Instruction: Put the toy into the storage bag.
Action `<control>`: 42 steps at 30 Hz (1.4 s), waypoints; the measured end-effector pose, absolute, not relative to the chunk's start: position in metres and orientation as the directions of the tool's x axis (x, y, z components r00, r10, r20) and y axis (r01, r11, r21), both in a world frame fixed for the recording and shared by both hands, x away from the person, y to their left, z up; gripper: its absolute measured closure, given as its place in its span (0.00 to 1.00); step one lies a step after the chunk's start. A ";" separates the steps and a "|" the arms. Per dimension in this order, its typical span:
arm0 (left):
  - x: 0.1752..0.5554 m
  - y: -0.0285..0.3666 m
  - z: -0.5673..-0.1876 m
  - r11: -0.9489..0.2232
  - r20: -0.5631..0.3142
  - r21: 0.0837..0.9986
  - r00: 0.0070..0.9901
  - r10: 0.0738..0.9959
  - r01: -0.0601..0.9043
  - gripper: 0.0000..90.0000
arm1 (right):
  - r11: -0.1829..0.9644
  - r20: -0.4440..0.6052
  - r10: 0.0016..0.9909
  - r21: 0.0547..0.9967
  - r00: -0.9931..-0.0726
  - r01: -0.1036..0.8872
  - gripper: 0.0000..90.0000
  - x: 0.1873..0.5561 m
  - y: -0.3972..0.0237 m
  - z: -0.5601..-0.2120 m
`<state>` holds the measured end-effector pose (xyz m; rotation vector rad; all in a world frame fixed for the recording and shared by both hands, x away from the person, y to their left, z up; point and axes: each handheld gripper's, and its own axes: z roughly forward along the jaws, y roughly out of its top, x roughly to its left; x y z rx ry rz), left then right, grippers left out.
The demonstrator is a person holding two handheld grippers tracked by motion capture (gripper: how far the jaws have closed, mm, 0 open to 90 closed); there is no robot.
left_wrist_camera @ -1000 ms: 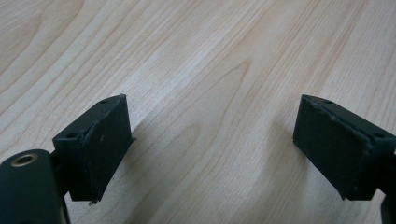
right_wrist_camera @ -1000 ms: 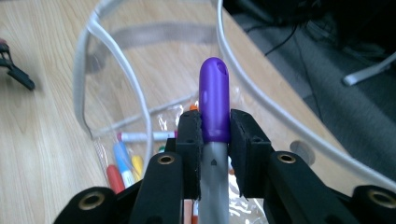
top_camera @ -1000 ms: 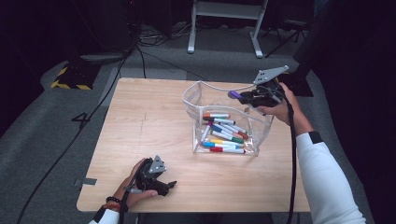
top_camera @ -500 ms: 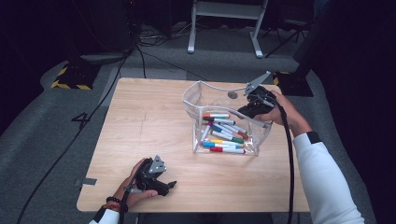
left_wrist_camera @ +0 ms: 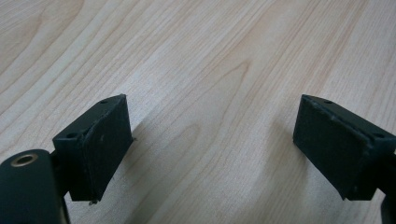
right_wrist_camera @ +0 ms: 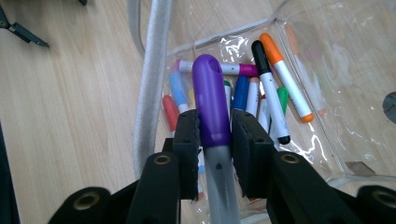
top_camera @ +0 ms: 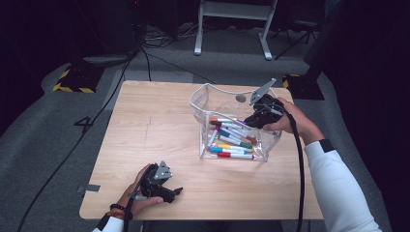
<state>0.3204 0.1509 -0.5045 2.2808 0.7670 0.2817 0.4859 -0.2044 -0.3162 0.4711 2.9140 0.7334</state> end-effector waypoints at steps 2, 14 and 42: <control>0.320 0.151 -0.504 -0.578 -0.015 0.684 0.801 0.599 0.445 0.13 | 0.834 -0.023 0.329 0.476 -0.944 0.279 0.78 0.486 -0.205 -0.317; 0.320 0.151 -0.504 -0.577 -0.017 0.684 0.801 0.599 0.446 0.13 | 0.796 -0.093 0.413 0.520 -0.906 0.309 0.59 0.489 -0.215 -0.313; 0.320 0.151 -0.505 -0.577 -0.017 0.684 0.801 0.599 0.446 0.13 | 0.598 -0.204 0.597 0.758 -0.776 0.261 0.28 0.439 -0.270 -0.279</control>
